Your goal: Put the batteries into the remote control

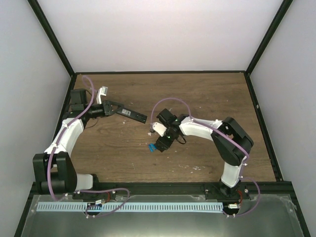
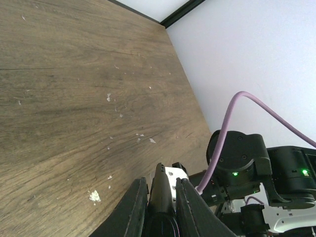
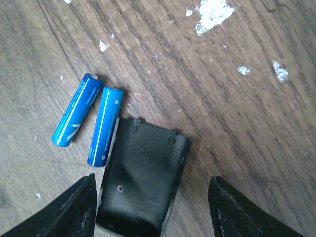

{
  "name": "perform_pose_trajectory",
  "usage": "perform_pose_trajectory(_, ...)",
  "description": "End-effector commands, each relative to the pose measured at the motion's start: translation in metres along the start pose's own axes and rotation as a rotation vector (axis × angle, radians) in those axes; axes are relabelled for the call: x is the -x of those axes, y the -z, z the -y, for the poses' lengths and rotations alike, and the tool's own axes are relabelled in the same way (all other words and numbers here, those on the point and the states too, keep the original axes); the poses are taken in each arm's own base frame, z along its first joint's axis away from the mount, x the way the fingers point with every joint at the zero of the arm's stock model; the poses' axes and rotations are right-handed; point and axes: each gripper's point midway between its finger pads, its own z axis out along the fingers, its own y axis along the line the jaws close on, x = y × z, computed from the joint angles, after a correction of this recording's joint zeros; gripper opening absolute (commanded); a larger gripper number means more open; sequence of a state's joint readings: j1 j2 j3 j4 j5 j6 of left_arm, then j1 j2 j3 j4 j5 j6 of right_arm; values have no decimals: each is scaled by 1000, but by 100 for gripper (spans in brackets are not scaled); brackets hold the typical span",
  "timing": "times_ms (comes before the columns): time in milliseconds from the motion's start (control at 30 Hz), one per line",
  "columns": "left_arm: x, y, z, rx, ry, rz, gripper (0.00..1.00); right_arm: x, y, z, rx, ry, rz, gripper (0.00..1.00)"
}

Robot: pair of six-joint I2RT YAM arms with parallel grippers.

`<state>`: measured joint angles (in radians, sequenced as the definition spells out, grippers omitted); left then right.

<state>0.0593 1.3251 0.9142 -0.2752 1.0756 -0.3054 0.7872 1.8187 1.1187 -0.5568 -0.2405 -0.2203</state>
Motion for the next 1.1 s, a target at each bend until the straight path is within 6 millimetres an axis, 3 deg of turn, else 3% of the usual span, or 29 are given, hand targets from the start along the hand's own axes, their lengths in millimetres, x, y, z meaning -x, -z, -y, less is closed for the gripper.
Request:
perform_pose_trajectory(0,2,1,1,-15,-22,0,0,5,19,-1,-14,19,43,55)
perform_pose_trajectory(333,2,1,1,-14,-21,1,0,6,21,-20,91,36,60,56)
perform_pose_trajectory(1067,2,0,0,-16,-17,-3,0,-6,-7,-13,98,-1,-37,56)
